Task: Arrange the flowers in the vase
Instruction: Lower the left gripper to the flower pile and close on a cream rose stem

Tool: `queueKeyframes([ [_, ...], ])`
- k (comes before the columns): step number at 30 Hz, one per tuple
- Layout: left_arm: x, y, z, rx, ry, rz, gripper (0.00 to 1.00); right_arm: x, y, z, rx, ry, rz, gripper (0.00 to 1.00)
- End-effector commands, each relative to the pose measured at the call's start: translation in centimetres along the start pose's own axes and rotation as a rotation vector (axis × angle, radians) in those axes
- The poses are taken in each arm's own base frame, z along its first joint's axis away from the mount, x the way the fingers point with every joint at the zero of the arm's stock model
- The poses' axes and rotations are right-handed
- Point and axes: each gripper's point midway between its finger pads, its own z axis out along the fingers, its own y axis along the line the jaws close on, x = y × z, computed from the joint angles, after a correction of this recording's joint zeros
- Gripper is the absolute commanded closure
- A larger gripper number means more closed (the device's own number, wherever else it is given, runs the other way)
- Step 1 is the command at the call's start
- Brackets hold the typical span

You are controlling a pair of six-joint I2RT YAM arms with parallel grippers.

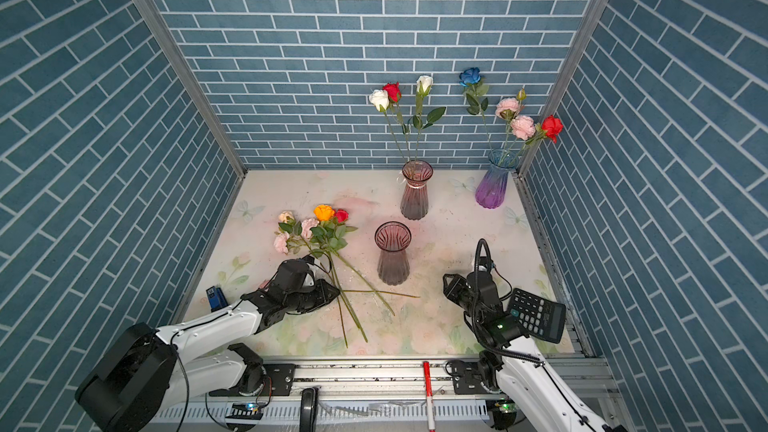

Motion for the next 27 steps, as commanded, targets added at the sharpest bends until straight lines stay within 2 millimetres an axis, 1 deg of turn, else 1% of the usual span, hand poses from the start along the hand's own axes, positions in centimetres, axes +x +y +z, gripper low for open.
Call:
queueKeyframes([
  [1, -0.3, -0.7, -0.1, 0.016, -0.009, 0.022, 0.77, -0.9, 0.8, -0.2, -0.020, -0.027, 0.031, 0.58],
  [4, -0.5, -0.4, -0.5, -0.007, -0.026, 0.017, 0.61, -0.9, 0.8, -0.2, -0.019, -0.026, 0.033, 0.58],
  [5, -0.7, 0.1, -0.7, -0.032, -0.040, 0.011, 0.57, -0.8, 0.8, -0.2, -0.019, -0.023, 0.033, 0.58],
  [6, -0.9, 0.4, -1.0, -0.055, -0.055, 0.006, 0.57, -0.9, 0.8, -0.2, -0.021, -0.025, 0.032, 0.58],
  [9, -1.6, 0.6, -1.6, -0.071, -0.100, 0.009, 0.60, -0.8, 0.8, -0.2, -0.021, -0.023, 0.032, 0.58],
  [13, -3.0, -0.2, -2.1, -0.011, -0.166, 0.023, 0.64, -0.8, 0.8, -0.3, -0.023, -0.021, 0.032, 0.58],
  [15, -3.7, -0.2, -2.2, 0.007, -0.198, 0.019, 0.66, -0.8, 0.8, -0.3, -0.021, -0.021, 0.033, 0.58],
  [18, -4.1, -0.2, -1.7, 0.008, -0.190, 0.005, 0.68, -0.8, 0.7, -0.2, -0.017, -0.021, 0.033, 0.58],
  [22, -4.2, 0.1, -0.6, -0.027, -0.147, 0.001, 0.69, -0.9, 0.8, -0.2, -0.017, -0.023, 0.034, 0.58],
  [27, -4.4, 0.4, 0.5, -0.061, -0.113, -0.004, 0.69, -0.8, 0.7, -0.2, -0.014, -0.020, 0.035, 0.58],
])
